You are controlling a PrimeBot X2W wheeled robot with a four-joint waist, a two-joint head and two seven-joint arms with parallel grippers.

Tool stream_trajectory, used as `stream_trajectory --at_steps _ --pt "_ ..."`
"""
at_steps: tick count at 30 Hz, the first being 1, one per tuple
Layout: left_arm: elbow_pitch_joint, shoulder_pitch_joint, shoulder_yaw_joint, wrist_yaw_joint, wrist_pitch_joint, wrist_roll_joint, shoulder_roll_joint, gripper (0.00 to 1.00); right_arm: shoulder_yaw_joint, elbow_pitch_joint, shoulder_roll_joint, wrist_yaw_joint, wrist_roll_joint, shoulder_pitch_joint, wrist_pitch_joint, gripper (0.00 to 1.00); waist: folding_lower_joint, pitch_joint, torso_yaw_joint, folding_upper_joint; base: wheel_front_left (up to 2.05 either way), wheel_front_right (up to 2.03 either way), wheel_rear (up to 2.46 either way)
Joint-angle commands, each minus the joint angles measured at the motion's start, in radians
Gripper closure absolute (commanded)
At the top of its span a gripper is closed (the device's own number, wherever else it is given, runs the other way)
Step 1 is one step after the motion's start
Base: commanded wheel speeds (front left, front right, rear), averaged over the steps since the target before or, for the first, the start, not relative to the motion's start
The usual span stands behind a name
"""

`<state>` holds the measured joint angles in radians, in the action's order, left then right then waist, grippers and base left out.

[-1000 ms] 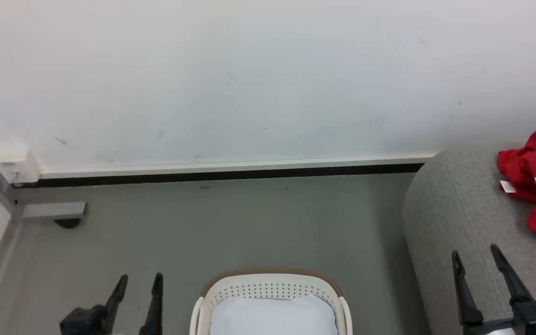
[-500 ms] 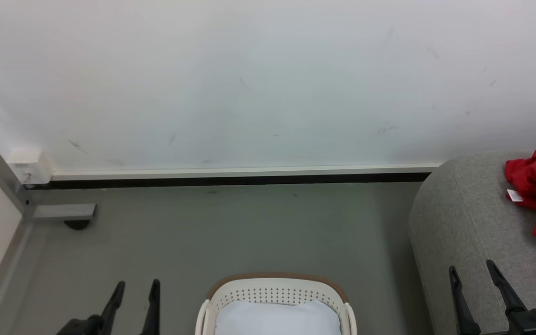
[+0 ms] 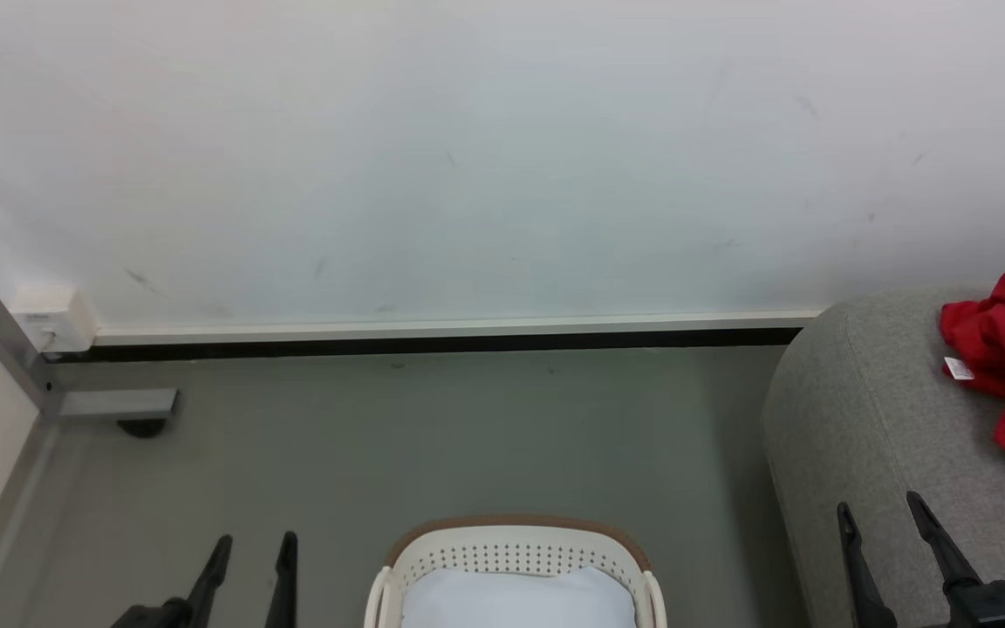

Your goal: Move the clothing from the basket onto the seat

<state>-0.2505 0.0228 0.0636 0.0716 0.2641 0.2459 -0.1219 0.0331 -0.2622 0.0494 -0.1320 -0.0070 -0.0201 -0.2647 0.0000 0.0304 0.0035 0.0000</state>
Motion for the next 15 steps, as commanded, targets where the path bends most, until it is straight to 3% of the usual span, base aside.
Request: stream_trajectory --at_steps 1,4,5,9,15 --pt "-0.008 0.002 -0.012 0.008 0.001 -0.019 0.007 0.0 0.001 -0.005 0.002 0.003 0.003 -0.005 0.001 0.0 0.0 0.002 0.0 0.0 0.0 0.0 0.0" --pt "-0.014 0.001 -0.02 0.015 0.001 -0.026 0.018 0.0 0.004 -0.005 0.002 0.003 0.003 -0.001 0.001 0.0 0.0 0.005 0.003 0.0 0.0 0.0 0.0" --pt "-0.014 -0.001 -0.019 0.013 0.0 -0.01 0.02 1.0 0.002 -0.004 0.0 0.0 0.001 0.0 0.0 1.0 0.0 0.005 0.002 0.0 0.0 0.0 0.0" --pt "-0.04 0.007 -0.017 0.013 -0.003 -0.004 0.026 1.0 0.004 -0.031 -0.006 0.0 0.005 0.006 0.002 1.0 0.0 0.006 0.002 0.0 0.0 0.0 0.0" --pt "-0.044 -0.012 -0.038 0.017 -0.041 0.109 0.03 1.0 0.023 -0.039 -0.005 0.0 0.137 -0.013 0.045 1.0 0.0 0.004 0.002 0.0 0.0 0.0 0.0"
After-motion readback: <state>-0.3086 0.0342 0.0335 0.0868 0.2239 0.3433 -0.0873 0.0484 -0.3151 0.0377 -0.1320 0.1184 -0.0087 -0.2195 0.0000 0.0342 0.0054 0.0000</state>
